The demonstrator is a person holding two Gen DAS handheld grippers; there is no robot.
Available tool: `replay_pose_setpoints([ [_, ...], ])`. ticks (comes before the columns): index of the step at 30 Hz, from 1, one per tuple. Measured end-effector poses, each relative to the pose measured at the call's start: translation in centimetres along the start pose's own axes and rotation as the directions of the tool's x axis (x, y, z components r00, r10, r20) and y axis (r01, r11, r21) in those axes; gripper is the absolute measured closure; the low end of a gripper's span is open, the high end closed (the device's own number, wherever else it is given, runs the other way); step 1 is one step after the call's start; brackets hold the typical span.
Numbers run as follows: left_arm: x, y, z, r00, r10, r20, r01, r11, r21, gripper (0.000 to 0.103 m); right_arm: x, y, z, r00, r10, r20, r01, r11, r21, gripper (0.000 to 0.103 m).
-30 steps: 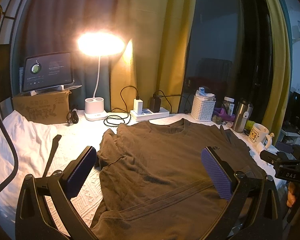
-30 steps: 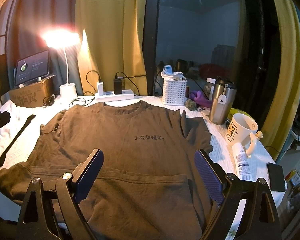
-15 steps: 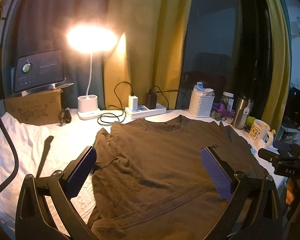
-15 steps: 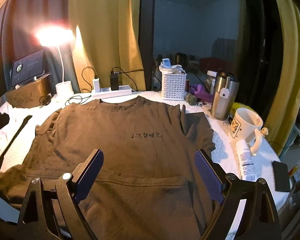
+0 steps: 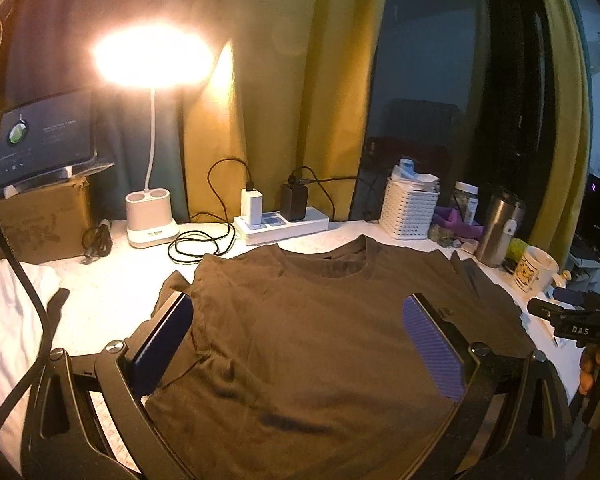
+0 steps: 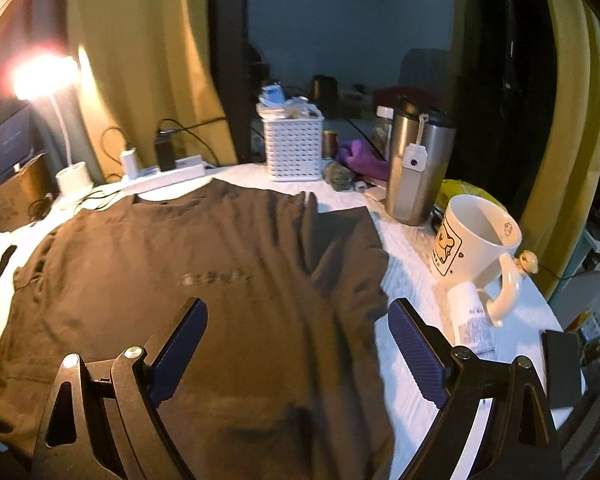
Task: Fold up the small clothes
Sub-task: 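Move the right gripper to the shirt's side edge and grasp it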
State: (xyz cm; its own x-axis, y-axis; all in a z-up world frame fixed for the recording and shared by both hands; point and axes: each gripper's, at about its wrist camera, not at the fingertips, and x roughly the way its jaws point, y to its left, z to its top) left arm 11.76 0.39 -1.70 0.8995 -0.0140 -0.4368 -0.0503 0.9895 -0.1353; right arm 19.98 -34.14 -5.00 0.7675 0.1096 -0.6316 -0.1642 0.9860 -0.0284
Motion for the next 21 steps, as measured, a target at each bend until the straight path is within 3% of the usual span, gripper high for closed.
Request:
replay_pose_setpoints([
  [2,1.0,0.2,0.4,1.0,0.014,-0.004,-0.014,1.0,-0.008,0.0,1.4,-1.0,0.8,1.0,-0.002,-0.011,0.003,1.0,0.005,0.017],
  [9,4.4,0.5,1.6,0.998,0.059,-0.026,-0.059,0.998,0.017,0.0,7.1,-2.9,3.7,0.998,-0.027,-0.059,0.027,1.0,0.005,0.022],
  [11,5.3,0.6,1.8,0.997,0.063,-0.038,-0.062,0.998,0.023,0.0,8.5,-3.2,4.2,0.997,-0.03,-0.076,0.03,1.0,0.004,0.031],
  [21,9.4,2.2,2.3,0.988,0.102,-0.114,-0.102,0.995,0.005,0.0,16.0,-4.8,6.2,0.984,-0.06,-0.168,0.057,0.998,-0.022,0.036],
])
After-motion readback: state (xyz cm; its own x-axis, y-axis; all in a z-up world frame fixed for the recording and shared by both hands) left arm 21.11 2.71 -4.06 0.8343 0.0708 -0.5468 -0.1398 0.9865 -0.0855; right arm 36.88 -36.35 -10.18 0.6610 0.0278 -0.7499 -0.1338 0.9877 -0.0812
